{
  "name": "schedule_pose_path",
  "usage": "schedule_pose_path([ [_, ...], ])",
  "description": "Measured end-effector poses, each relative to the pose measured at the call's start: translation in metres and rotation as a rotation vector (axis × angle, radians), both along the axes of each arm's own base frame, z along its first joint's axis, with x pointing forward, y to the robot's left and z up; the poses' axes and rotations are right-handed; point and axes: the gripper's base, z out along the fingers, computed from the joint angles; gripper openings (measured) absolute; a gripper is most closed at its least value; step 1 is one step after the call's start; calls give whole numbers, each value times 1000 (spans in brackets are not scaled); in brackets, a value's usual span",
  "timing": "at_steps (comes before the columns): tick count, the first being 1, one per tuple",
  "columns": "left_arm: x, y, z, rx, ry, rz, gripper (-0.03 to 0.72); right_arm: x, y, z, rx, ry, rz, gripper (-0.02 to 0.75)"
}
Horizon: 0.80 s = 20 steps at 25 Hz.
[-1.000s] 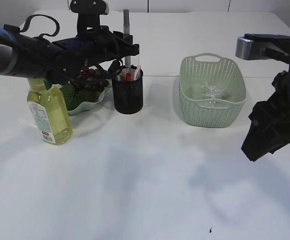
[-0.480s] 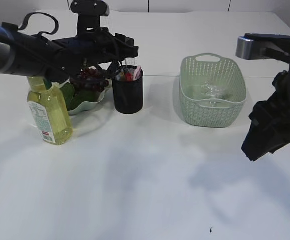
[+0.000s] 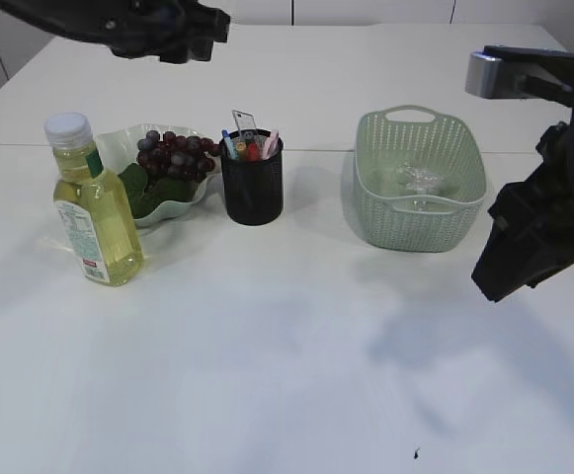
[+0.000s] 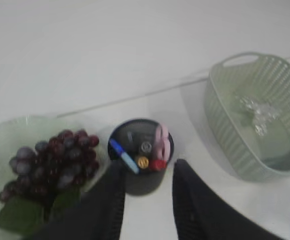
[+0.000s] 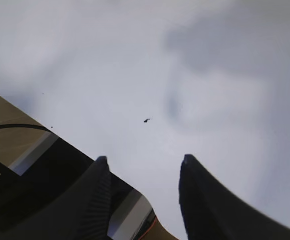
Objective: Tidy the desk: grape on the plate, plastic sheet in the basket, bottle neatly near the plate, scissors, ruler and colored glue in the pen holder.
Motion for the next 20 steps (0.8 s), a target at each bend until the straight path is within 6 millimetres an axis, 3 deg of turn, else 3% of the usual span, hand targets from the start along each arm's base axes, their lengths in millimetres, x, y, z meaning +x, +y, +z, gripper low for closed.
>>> schedule_pose_path([
  [6,-72,0,47,67,176,-46,237,-2,-2,3,-6,-1,-44,364],
  [12,-136,4,82,-12,325,-229,229,-19,-15,26,-57,-110,-86,364],
  [16,-174,9,107,-20,273,-342,221,-38,-22,46,-43,-195,-90,365],
  [20,-209,20,112,-1,215,-398,233,-65,-30,64,-5,-320,-100,364],
])
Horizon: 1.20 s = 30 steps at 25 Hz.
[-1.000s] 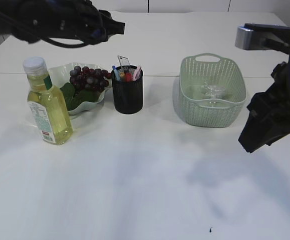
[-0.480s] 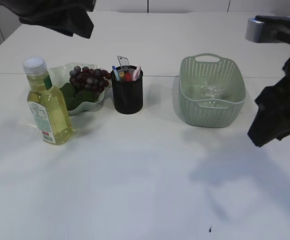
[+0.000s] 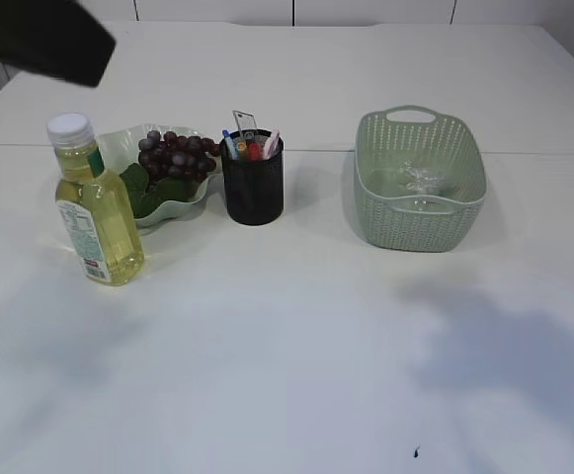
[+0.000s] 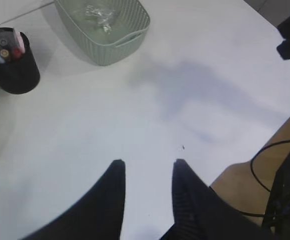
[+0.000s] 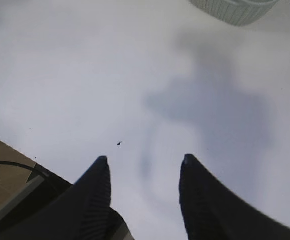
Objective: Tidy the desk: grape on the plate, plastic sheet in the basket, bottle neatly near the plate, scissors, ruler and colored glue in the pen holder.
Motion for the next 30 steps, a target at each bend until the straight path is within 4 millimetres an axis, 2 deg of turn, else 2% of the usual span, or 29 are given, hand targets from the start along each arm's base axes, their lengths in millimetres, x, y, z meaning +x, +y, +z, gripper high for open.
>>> schedule_pose_path([
  [3,-24,16,-11,-28,-18,1,246,-32,-10,4,22,-96,2,364],
  [5,-38,30,-22,-44,-44,7,255,-52,-16,0,27,-132,9,365],
  [7,-52,46,-32,-53,-76,13,264,-72,-21,-6,32,-169,16,364],
  [12,-88,86,-74,-30,-111,24,337,-117,-33,-23,71,-254,18,364],
  [16,-117,115,-87,-80,-164,26,398,-145,-41,-38,93,-313,22,364],
  [20,-144,143,-91,-104,-205,27,423,-165,-46,-50,113,-378,25,364],
  [24,-162,163,-98,-97,-219,32,428,-180,-50,-64,126,-438,23,364],
  [30,-174,175,-122,-81,-212,33,429,-197,-56,-78,152,-535,20,364],
])
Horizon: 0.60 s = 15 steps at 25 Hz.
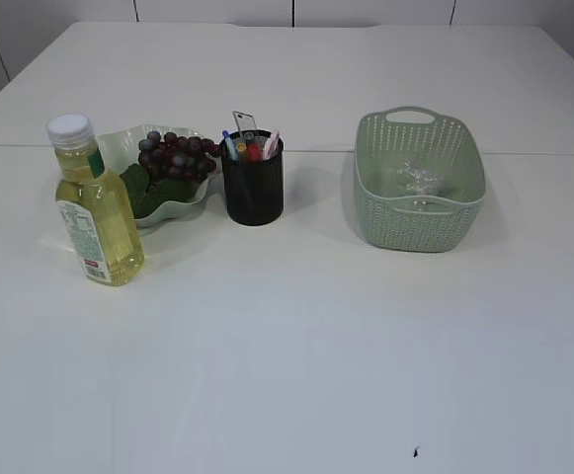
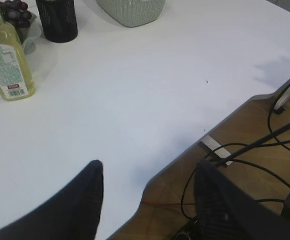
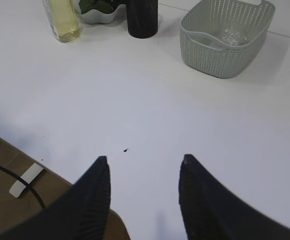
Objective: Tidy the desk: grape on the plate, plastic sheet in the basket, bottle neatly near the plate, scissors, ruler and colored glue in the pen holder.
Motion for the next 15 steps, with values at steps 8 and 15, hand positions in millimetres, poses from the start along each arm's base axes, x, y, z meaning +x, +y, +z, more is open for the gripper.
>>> schedule_pose_path([
  [8,0,5,-21,56,8,27,429,5,1,-19,-19,38,-4,364],
  [15,7,0,-25,45,-45,28,429,7,-2,-21,-47,38,-26,364],
])
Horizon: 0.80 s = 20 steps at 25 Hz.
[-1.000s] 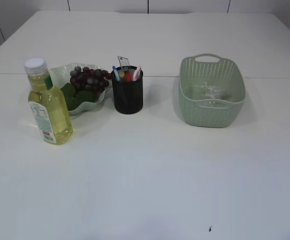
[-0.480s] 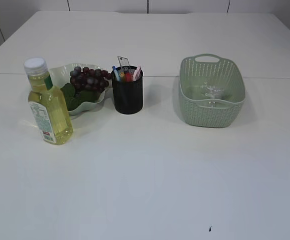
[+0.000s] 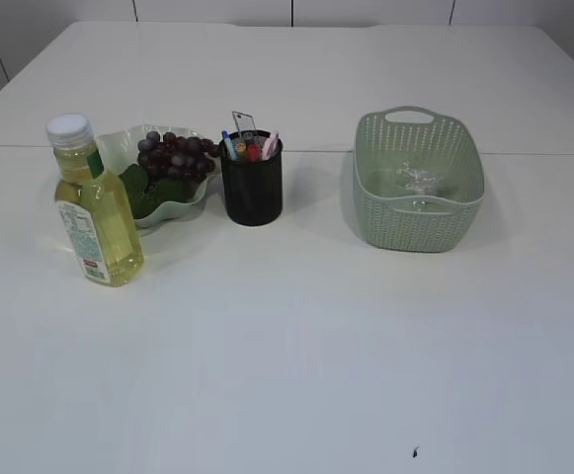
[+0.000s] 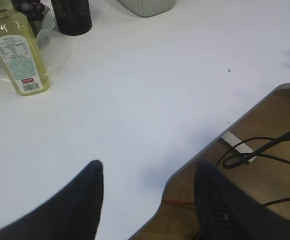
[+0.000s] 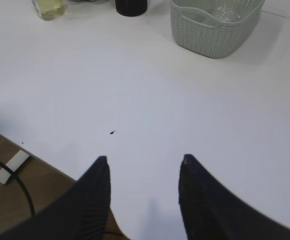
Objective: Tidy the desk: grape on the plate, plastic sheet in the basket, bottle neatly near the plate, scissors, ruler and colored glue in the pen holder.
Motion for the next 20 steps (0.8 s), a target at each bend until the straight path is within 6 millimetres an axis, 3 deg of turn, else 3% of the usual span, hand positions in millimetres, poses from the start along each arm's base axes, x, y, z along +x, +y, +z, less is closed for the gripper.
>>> schedule_pose_path([
  [14,1,-1,1,-8,-15,10,429,1,-1,0,-3,1,-16,364],
  [20,-1,-2,1,-9,-14,226,429,1,-1,-1,-3,3,-16,364],
])
